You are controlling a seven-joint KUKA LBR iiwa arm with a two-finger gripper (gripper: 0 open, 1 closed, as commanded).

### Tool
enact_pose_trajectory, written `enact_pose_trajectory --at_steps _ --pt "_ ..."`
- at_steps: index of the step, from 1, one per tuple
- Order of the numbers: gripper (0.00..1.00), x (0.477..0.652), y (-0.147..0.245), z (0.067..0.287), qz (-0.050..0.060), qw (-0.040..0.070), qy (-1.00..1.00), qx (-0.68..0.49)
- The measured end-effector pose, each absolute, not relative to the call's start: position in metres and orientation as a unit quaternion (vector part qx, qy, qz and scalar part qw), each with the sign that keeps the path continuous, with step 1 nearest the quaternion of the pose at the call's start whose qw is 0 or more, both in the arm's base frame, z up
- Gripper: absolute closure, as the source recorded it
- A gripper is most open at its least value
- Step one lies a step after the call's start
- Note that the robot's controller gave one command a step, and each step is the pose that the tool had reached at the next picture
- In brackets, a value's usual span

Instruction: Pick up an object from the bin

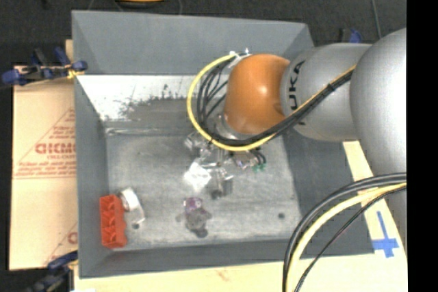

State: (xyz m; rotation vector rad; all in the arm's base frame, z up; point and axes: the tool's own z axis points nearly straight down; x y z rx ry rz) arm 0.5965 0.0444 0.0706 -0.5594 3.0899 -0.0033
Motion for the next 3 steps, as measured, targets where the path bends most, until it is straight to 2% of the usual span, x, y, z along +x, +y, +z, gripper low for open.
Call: enact_pose_trajectory --at_steps 1,2,3 --pt "1.00 0.598 0.047 0.072 0.000 0.003 0.984 -0.177" --pt "1.00 0.601 0.051 0.142 0.000 0.004 0.987 -0.161" --pt "1.00 0.616 0.053 0.293 -0.001 0.005 0.987 -0.161"
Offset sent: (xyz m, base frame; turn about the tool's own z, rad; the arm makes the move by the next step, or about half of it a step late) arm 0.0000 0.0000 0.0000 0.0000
